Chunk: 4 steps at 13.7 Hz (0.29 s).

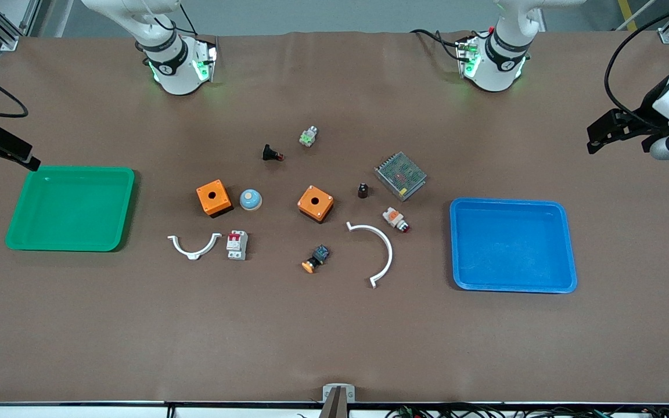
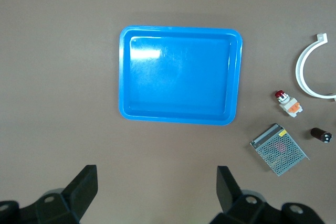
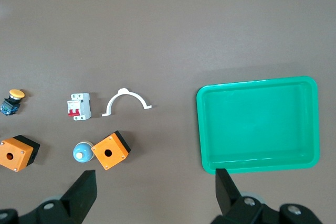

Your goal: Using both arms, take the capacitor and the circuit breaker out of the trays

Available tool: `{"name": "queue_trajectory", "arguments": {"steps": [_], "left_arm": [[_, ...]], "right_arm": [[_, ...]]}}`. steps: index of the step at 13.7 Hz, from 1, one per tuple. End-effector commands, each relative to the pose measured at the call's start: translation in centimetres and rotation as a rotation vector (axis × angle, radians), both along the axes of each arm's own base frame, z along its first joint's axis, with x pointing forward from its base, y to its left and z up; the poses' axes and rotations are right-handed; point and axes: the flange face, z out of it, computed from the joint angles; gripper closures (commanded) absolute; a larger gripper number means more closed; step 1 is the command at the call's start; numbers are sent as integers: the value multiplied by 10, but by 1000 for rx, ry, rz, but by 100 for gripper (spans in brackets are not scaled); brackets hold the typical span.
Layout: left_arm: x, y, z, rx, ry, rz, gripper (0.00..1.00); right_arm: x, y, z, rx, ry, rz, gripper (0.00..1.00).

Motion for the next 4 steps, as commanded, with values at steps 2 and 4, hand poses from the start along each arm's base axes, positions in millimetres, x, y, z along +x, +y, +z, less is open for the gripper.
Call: {"name": "queue_trajectory", "arguments": {"steps": [2,4], "left_arm": [[1,-12,11,-17,-14,-36,0],[0,-14,12,-17,-15,-43,0]], "right_arm": [[4,1,5,-44,-1,5,0],[4,1,5,-44,-2,5,0]]}}
